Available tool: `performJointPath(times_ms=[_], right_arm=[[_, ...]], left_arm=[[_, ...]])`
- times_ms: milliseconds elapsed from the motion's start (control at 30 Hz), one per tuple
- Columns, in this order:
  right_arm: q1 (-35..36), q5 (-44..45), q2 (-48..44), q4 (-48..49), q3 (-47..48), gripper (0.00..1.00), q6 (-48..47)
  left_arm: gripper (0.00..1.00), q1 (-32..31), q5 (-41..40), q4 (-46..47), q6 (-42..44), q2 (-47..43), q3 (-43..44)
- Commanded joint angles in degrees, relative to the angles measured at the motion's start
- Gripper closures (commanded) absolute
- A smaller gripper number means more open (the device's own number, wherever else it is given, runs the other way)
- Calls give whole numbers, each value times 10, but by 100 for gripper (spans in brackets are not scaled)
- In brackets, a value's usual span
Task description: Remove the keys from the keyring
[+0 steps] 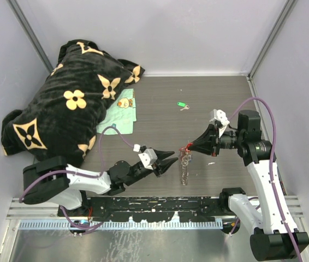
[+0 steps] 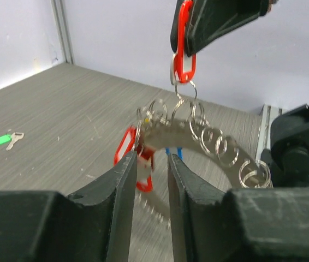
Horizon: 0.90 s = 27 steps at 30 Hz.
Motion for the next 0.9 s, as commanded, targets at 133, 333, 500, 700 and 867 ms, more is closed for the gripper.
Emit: performJointPath(times_ms=[133,333,500,700,867], right_arm=[[1,-8,-12,-44,28,99,-78],[1,-19,-14,-53,26,99,-92],[0,-26,-16,-59,25,99,-99],[1,-29,-15,-61,23,99,-104],[1,-30,-16,-61,20,99,-106]], left_arm=[[70,2,77,-218,87,-175,19],[71,16,144,-415,147,-233,79],[75,47,197,-472,163,-228,115],[76,90,273,-457,160,-192,145],[75,109,323,-439,148,-149,174]])
